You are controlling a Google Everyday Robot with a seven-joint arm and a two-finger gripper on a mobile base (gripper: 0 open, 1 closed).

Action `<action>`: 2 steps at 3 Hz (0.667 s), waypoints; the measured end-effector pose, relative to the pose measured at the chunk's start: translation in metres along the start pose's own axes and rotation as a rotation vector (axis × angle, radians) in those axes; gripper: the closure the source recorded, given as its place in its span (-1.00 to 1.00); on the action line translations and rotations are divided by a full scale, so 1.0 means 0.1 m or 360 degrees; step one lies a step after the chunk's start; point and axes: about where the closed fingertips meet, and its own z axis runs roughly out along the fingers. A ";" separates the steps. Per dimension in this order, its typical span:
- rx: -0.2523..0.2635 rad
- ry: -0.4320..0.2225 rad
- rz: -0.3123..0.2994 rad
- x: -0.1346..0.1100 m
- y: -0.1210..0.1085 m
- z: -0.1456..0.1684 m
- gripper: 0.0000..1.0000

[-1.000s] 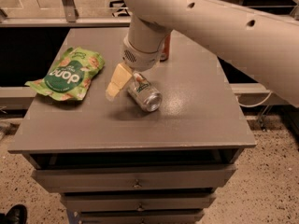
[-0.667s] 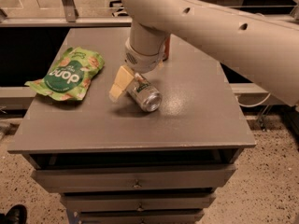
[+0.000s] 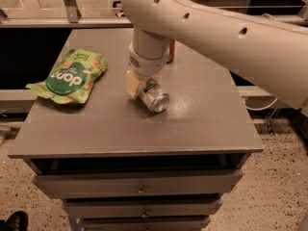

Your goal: Place 7up can upright

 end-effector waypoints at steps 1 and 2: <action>0.0018 -0.0073 0.0006 -0.09 -0.02 -0.14 0.57; 0.0019 -0.0268 -0.0095 -0.18 -0.13 -0.43 0.98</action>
Offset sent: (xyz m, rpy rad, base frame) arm 0.0172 -0.0133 0.0887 0.1610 -0.2774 0.1758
